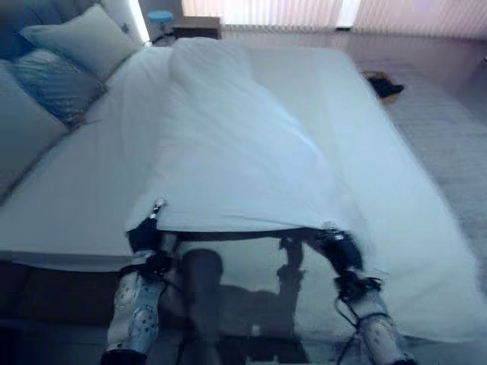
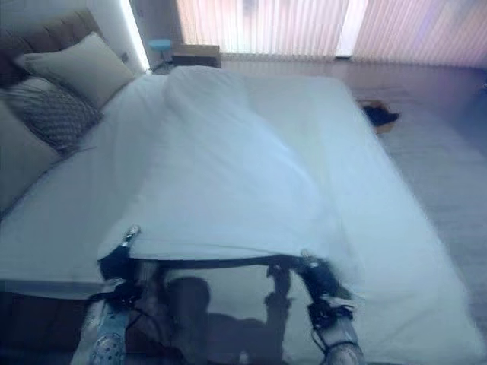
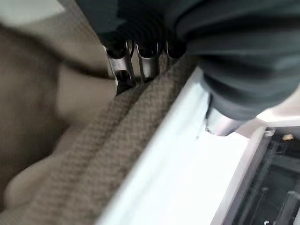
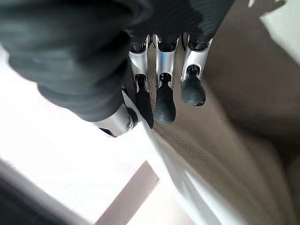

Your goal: Make the bed

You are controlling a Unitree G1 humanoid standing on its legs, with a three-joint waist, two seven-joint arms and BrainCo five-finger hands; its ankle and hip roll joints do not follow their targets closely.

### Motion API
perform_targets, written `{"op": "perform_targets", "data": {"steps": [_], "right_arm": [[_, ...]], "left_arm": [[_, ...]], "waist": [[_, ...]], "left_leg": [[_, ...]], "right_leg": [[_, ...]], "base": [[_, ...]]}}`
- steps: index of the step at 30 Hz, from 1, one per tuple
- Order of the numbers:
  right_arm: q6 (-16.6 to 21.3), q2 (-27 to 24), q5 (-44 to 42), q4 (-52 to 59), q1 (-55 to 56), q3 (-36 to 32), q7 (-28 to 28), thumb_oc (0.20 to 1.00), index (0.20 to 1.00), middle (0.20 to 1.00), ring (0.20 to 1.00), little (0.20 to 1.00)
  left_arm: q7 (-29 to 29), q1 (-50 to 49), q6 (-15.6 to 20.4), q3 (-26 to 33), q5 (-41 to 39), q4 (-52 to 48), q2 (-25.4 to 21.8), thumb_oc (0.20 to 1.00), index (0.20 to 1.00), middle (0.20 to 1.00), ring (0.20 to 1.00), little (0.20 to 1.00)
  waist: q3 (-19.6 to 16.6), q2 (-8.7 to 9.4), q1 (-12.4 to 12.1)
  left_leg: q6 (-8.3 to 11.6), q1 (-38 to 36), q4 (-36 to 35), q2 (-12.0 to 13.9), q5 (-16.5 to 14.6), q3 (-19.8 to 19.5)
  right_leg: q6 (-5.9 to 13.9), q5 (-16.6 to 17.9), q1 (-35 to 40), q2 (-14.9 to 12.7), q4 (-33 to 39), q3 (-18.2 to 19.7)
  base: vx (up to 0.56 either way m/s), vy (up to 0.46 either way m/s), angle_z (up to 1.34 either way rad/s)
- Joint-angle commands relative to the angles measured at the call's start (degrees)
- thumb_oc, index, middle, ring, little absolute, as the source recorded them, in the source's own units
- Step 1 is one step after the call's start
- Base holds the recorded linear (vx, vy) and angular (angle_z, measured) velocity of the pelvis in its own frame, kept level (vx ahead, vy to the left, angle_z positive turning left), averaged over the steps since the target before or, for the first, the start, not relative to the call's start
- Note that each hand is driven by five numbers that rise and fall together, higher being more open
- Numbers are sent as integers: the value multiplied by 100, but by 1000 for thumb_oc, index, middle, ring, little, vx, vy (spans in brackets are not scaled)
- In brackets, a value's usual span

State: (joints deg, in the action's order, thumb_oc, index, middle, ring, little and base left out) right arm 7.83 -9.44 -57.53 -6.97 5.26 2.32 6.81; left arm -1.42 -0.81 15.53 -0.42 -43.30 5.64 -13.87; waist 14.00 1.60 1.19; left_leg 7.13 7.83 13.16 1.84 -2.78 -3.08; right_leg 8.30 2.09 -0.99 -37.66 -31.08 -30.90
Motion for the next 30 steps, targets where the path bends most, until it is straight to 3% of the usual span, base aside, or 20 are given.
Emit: {"op": "perform_targets", "data": {"steps": [1,2,3,5,6,7,8,10,11,13,14,15,16,17,19,20,22,25,27,30], "right_arm": [[932,-528,-254,-328,-565,-1050,-532,200,200,200,200,200],[869,-511,-182,-419,-728,-884,-514,200,200,200,200,200],[870,-429,-245,-429,-787,-885,-487,200,200,200,200,200],[822,-430,-237,-464,-804,-705,-360,200,200,200,200,200],[823,-431,-257,-433,-736,-661,-328,200,200,200,200,200],[824,-428,-257,-430,-730,-662,-328,200,200,200,200,200],[888,-410,-328,-356,-660,-642,-327,200,200,200,200,200],[885,-563,-300,-366,-657,-687,-339,200,200,200,200,200],[903,-635,-292,-392,-734,-676,-359,200,200,200,200,200],[907,-804,-218,-478,-991,-549,-389,200,200,200,200,200],[900,-869,-208,-471,-1061,-531,-424,200,200,200,200,200],[900,-869,-208,-472,-1062,-531,-424,200,200,200,200,200],[915,-880,-256,-437,-1041,-510,-461,200,200,200,200,200],[860,-853,-277,-406,-892,-545,-465,200,200,200,200,200],[757,-946,-170,-426,-748,-632,-473,200,200,200,200,200],[727,-976,-163,-458,-692,-705,-475,200,200,200,200,200],[688,-921,-87,-341,-487,-939,-514,200,200,200,200,200],[694,-786,49,-223,-336,-1013,-594,200,200,200,200,200],[732,-520,-11,-220,-278,-1018,-630,200,200,200,200,200],[728,-452,23,-417,-414,-916,-623,200,200,200,200,200]], "left_arm": [[449,-70,899,1642,65,-762,-1186,200,200,200,200,200],[430,-156,882,1651,150,-754,-1263,200,200,200,200,200],[459,-205,875,1668,222,-788,-1226,200,200,200,200,200],[523,-303,882,1598,199,-788,-1126,200,200,200,200,200],[582,-323,895,1559,221,-815,-1073,200,200,200,200,200],[588,-327,893,1556,226,-822,-1074,200,200,200,200,200],[641,-430,859,1533,295,-814,-891,200,200,200,200,200],[559,-497,789,1513,257,-788,-768,200,200,200,200,200],[531,-473,813,1557,134,-779,-683,200,200,200,200,200],[492,-499,856,1575,100,-821,-536,200,200,200,200,200],[507,-491,865,1620,98,-833,-539,200,200,200,200,200],[507,-491,865,1620,98,-833,-540,200,200,200,200,200],[524,-496,876,1665,74,-873,-550,200,200,200,200,200],[516,-497,873,1681,71,-896,-551,200,200,200,200,200],[541,-424,885,1673,113,-933,-600,200,200,200,200,200],[551,-372,888,1656,89,-916,-621,200,200,200,200,200],[528,-293,796,1530,198,-962,-627,200,200,200,200,200],[489,-221,702,1290,330,-942,-659,200,200,200,200,200],[507,-217,659,1230,451,-893,-698,200,200,200,200,200],[545,-267,642,1249,477,-792,-719,200,200,200,200,200]], "waist": [[-103,-155,-416],[-38,-187,-409],[-54,-189,-465],[-69,-128,-473],[-78,-24,-477],[-94,-37,-479],[-164,-25,-548],[-241,-140,-470],[-238,-199,-476],[-83,-212,-779],[-42,-181,-772],[-47,-180,-773],[-46,-110,-662],[-193,-77,-555],[-313,-136,-456],[-321,-171,-423],[-363,-146,-279],[-204,4,-133],[-73,-3,-75],[55,-37,-176]], "left_leg": [[-311,-623,-568,280,-148,221],[-500,-698,-759,51,36,422],[-573,-729,-881,-38,88,513],[-612,-717,-1070,-275,354,568],[-592,-745,-1154,-457,394,528],[-590,-734,-1174,-438,426,527],[-532,-818,-1230,-621,376,480],[-485,-570,-830,-643,224,424],[-390,-459,-447,-698,163,425],[-129,-266,262,-704,158,89],[-94,-231,417,-474,164,197],[-95,-226,415,-474,168,198],[-121,-308,484,127,161,563],[-122,-493,304,828,405,708],[68,-690,-26,1071,673,194],[196,-869,-175,1066,613,-64],[87,-1021,-759,802,8,58],[-161,-1065,-1054,333,-116,37],[-275,-1094,-1176,237,-59,148],[-411,-1126,-1253,143,6,478]], "right_leg": [[393,925,-172,503,483,31],[318,474,-428,1312,-265,229],[335,392,-475,1527,-399,-13],[386,208,-757,2536,-282,-244],[449,191,-848,2856,26,-118],[440,235,-842,2889,89,-130],[181,54,-723,2765,991,-210],[-148,-275,-611,2800,1456,243],[-226,-281,-544,2859,1630,368],[-278,-383,-307,2776,1823,543],[-263,-317,-327,2680,1847,617],[-263,-313,-331,2680,1851,617],[-230,-246,-378,2507,1818,599],[-142,-182,-431,2302,1831,582],[-9,-107,-566,1992,1646,639],[50,-109,-627,1860,1513,691],[243,52,-569,1467,1384,548],[495,890,-584,1042,1466,574],[508,970,-631,1040,1449,600],[377,669,-700,1368,1058,444]], "base": [[-213,683,36],[-255,846,29],[-168,712,18],[-130,327,-30],[-97,153,-58],[-124,167,-29],[-142,133,-1],[-142,167,13],[-97,167,13],[-203,256,17],[-209,232,-25],[-202,238,-95],[-202,379,-87],[-259,571,-61],[-161,554,-9],[-104,472,2],[-79,484,45],[-103,430,84],[-134,295,82],[-82,279,25]]}}
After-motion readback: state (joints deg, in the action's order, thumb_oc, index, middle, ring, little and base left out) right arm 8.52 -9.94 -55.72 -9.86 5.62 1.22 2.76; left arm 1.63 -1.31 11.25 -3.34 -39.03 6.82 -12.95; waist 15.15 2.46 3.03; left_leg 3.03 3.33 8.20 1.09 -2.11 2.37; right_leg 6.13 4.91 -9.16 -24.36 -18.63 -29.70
